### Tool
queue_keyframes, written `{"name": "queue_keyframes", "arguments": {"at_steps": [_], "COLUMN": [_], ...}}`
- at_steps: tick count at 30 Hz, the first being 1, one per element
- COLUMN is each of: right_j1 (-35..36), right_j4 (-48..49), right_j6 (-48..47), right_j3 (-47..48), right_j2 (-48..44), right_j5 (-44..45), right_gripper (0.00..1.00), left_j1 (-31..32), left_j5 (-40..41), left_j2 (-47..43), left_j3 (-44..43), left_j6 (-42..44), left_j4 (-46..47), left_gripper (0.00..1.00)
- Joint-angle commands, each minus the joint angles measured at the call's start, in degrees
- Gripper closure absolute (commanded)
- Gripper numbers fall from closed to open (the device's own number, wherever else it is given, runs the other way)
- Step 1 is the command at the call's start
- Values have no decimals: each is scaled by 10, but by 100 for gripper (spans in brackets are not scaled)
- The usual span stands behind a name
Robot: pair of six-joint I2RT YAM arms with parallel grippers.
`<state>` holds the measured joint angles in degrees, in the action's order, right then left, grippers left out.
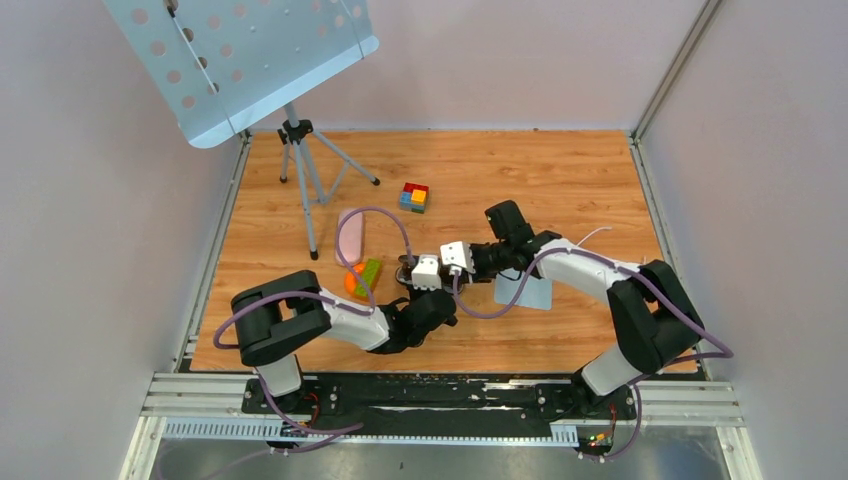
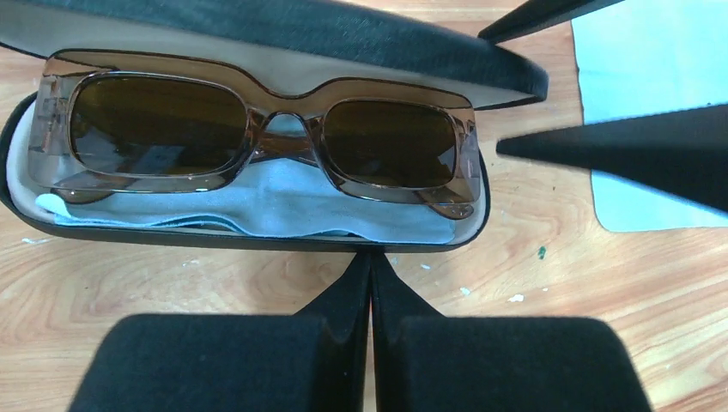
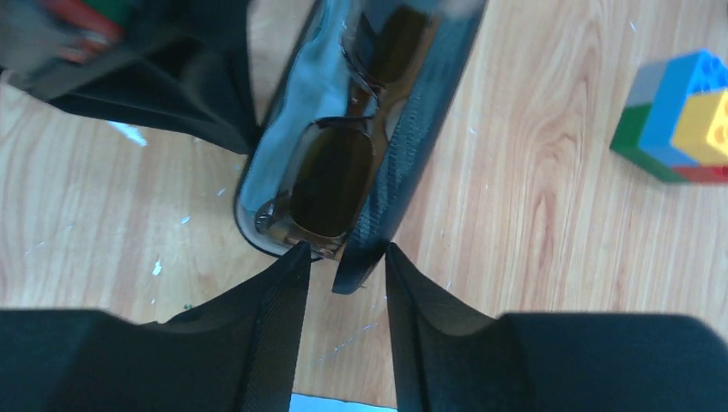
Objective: Organize the sunglasses
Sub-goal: Close the sunglasses case at the center of the board.
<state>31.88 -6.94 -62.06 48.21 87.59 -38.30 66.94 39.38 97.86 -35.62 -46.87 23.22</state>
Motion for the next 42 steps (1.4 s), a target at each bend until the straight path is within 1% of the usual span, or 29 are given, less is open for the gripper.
{"name": "queue_keyframes", "arguments": {"at_steps": [1,4,7,10,13,17,20,22,24,26,28,33,35,37,40,41,42], "right_j1": [41,65,69,79,94,100,122,150,182,198,208,230,233,230,202,185,172], "right_j4": [-200,-196,-180,-172,-161,-139,-74,10,102,154,184,164,174,160,95,63,29], "right_j6": [-69,-57,-32,-27,-30,-19,1,3,-16,-30,-41,-51,-31,-7,-4,-5,-5], "right_j3": [26,29,44,52,49,41,-12,-80,-150,-186,-204,-192,-193,-176,-144,-131,-117], "right_j2": [11,23,46,70,91,94,70,38,10,6,12,18,-1,-27,-59,-67,-74], "right_j5": [-84,-45,-39,-38,-19,-4,27,74,116,140,157,192,219,258,251,241,228], "right_gripper": [54,50,50,50,49,49,49,49,49,48,46,41,41,40,41,42,42], "left_j1": [-5,-5,-5,-5,-5,-5,-7,-14,-19,-21,-21,-24,-24,-24,-21,-17,-14], "left_j5": [16,18,18,20,24,25,35,32,29,22,12,-7,-21,-46,-84,-87,-91], "left_j2": [25,25,28,20,12,9,6,4,5,5,4,-7,-20,-44,-106,-135,-161], "left_j3": [11,19,25,42,56,73,85,96,109,122,132,148,153,153,152,148,140], "left_j6": [13,29,35,44,53,67,81,81,82,89,100,106,110,112,104,98,94], "left_j4": [84,118,139,172,193,225,241,257,279,307,327,335,339,323,258,219,151], "left_gripper": [100,100,100,100,100,100,100,100,100,100,100,100,100,99,94,91,88]}}
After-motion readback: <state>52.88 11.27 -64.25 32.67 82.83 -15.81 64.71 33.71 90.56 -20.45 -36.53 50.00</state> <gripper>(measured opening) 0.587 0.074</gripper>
